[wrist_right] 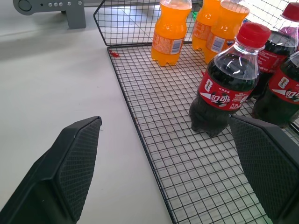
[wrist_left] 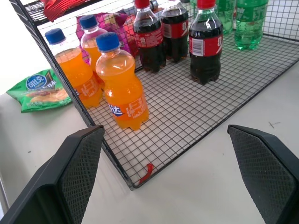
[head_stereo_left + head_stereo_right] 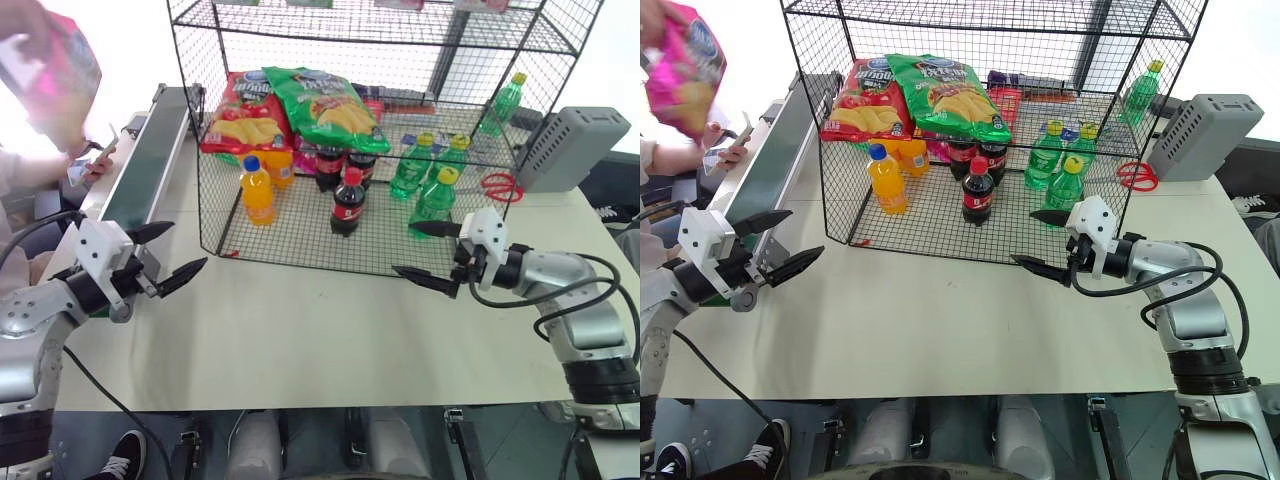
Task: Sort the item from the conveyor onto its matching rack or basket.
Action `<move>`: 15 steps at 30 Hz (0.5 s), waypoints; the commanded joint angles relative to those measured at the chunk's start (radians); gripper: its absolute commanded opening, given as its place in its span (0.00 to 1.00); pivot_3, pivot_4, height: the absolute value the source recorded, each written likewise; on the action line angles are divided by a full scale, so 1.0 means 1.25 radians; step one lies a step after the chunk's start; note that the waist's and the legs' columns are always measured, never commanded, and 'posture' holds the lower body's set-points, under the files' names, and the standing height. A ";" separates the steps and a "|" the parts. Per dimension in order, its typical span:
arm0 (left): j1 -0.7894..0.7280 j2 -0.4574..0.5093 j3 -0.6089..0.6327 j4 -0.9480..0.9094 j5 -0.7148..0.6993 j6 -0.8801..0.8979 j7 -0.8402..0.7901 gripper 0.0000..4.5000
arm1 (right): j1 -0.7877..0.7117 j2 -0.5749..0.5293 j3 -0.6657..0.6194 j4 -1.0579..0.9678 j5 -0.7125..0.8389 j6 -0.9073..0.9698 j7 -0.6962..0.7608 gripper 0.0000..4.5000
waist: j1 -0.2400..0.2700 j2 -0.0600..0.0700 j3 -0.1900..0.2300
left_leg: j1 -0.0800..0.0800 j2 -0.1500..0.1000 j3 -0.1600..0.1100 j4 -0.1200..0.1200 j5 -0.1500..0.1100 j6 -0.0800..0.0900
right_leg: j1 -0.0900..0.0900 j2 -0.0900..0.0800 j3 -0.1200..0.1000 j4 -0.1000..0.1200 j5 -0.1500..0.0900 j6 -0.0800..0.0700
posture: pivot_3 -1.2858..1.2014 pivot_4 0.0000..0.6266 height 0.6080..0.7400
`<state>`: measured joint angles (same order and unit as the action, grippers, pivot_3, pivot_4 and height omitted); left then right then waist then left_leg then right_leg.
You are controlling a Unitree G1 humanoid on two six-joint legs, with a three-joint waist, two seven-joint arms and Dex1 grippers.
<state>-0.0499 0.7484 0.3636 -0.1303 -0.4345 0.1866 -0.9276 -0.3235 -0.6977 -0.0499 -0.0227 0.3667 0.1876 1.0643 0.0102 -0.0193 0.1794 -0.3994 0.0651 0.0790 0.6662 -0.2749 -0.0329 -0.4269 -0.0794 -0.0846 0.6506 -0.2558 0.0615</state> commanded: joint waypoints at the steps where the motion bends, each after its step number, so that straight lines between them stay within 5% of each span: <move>1: -0.002 0.011 0.006 -0.001 0.009 -0.010 0.008 1.00 | -0.007 0.003 -0.008 -0.012 0.006 -0.014 0.002 1.00 | 0.000 0.000 0.000 | 0.000 0.000 0.000 0.000 0.000 0.000 | 0.000 0.000 0.000 0.000 0.000 0.000 | 0.52 0.24 1.00; 15: 0.011 0.014 0.009 -0.002 0.019 -0.039 -0.011 1.00 | -0.016 0.005 -0.006 0.001 0.004 -0.029 0.009 1.00 | 0.000 0.000 0.000 | 0.000 0.000 0.000 0.000 0.000 0.000 | 0.000 0.000 0.000 0.000 0.000 0.000 | 0.52 0.24 1.00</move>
<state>-0.0409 0.7502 0.3635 -0.1197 -0.4096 0.1602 -0.9365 -0.3242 -0.6939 -0.0487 -0.0136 0.3656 0.1685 1.0708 0.0104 -0.0194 0.1794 -0.3994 0.0651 0.0791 0.6662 -0.2749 -0.0329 -0.4269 -0.0794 -0.0846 0.6505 -0.2558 0.0615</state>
